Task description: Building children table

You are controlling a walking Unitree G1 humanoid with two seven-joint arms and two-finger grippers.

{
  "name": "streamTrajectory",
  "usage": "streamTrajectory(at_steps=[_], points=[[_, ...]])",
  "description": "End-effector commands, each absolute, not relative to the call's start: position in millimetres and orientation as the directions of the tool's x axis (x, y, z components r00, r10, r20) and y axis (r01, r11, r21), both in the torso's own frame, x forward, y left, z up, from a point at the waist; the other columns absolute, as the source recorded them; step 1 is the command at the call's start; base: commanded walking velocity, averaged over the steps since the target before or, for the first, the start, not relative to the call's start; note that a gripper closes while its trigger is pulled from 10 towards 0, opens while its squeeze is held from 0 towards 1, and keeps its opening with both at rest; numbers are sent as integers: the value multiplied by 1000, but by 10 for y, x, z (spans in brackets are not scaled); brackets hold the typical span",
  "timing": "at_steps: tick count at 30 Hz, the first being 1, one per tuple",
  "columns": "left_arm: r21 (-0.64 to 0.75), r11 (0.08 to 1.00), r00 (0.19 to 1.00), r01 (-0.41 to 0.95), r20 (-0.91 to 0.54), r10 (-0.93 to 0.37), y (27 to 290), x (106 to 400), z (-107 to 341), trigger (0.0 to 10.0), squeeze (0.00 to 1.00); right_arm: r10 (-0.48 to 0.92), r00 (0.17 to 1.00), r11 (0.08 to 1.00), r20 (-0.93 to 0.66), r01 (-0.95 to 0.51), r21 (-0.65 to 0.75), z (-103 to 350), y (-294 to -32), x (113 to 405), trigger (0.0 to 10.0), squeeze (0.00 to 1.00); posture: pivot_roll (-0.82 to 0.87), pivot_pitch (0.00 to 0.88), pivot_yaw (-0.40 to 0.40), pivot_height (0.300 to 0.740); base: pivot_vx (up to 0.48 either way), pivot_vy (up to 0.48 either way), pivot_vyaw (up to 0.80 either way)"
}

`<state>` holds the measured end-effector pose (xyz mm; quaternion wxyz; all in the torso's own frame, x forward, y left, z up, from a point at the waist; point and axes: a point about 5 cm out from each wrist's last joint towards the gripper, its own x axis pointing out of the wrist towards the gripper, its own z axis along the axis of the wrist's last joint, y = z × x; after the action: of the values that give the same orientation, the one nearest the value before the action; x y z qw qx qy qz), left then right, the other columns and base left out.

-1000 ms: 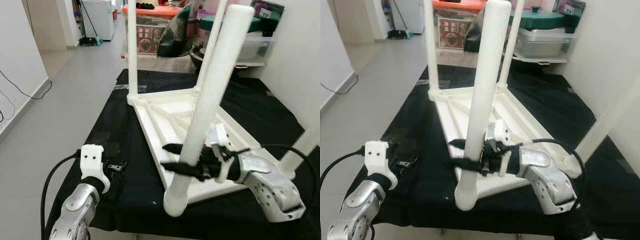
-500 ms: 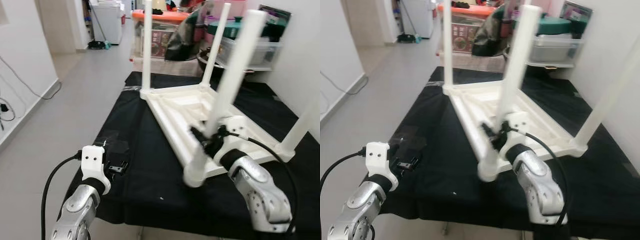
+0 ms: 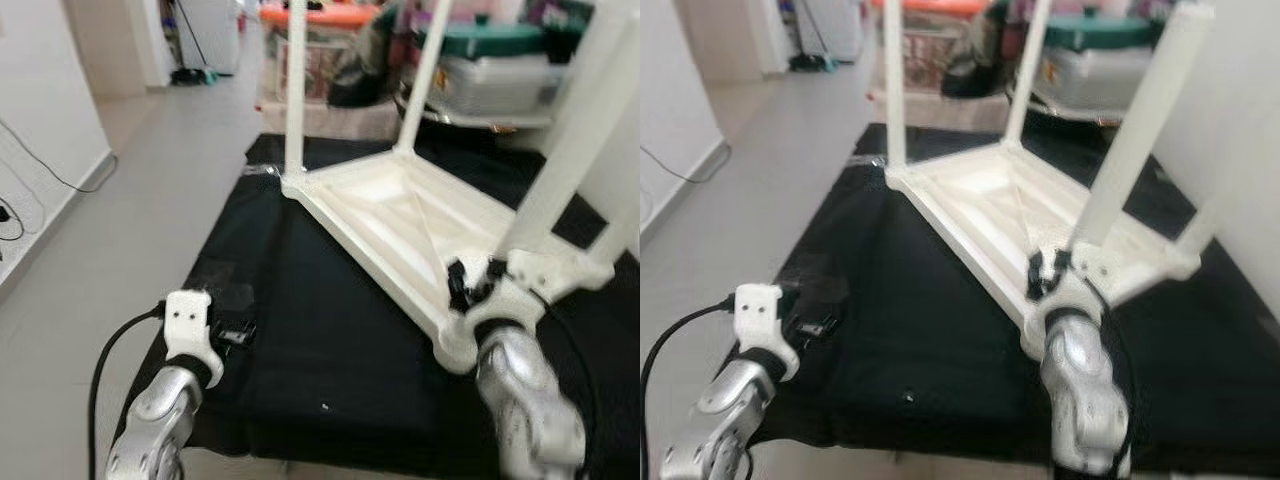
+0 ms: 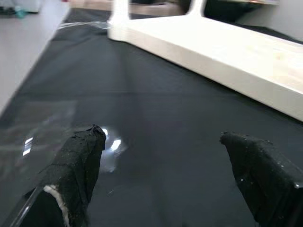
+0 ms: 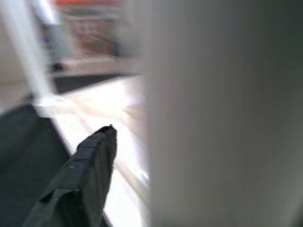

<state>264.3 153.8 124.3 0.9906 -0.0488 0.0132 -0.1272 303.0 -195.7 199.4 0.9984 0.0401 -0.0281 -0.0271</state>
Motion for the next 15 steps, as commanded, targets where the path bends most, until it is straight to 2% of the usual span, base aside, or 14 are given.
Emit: streamTrajectory(at_steps=[1, 2, 4, 6, 8, 10, 13, 14, 15], points=[[-102, 964, 968, 247, -26, -250, 1543, 2634, 1206, 10000, 0, 91, 994, 990, 62, -97, 106, 2011, -1961, 3125, 10000, 0, 44, 0, -55, 740, 0, 0, 0], [-103, 963, 967, 249, -27, -253, 1535, 2632, 1202, 10000, 0, 128, 988, 984, 83, -137, 115, 2059, -2007, 3161, 10000, 0, 44, 0, -55, 740, 0, 0, 0], [-102, 961, 965, 257, -28, -261, 1514, 2632, 1197, 10000, 0, 330, 936, 938, 126, -340, 64, 2189, -2111, 3168, 10000, 0, 49, 0, -60, 740, 0, 0, 0], [-102, 961, 965, 257, -28, -261, 1514, 2632, 1197, 10000, 0, 330, 936, 938, 126, -340, 64, 2189, -2111, 3168, 10000, 0, 49, 0, -60, 740, 0, 0, 0], [-102, 961, 965, 259, -28, -263, 1515, 2645, 1197, 10000, 0, 490, 869, 870, 76, -480, -115, 2173, -2204, 3134, 10000, 0, 50, 0, -59, 740, 0, 0, 0], [-100, 961, 964, 259, -27, -263, 1516, 2655, 1199, 10000, 0, 545, 838, 833, 28, -537, -134, 2118, -2244, 3125, 10000, 0, 50, 0, -60, 740, 0, 0, 0], [-98, 961, 964, 260, -23, -264, 1516, 2676, 1206, 10000, 0, 735, 675, 672, -64, -738, -67, 1968, -2165, 3070, 10000, 0, 59, 0, -65, 740, 0, 0, 0], [-98, 961, 964, 260, -23, -264, 1516, 2676, 1206, 10000, 0, 735, 675, 672, -64, -738, -67, 1968, -2165, 3070, 10000, 0, 59, 0, -65, 740, 0, 0, 0], [-97, 960, 964, 262, -22, -265, 1512, 2678, 1207, 10000, 0, 790, 608, 607, -75, -794, -43, 1932, -2077, 3049, 10000, 0, 67, 0, -68, 740, 0, 0, 0]])
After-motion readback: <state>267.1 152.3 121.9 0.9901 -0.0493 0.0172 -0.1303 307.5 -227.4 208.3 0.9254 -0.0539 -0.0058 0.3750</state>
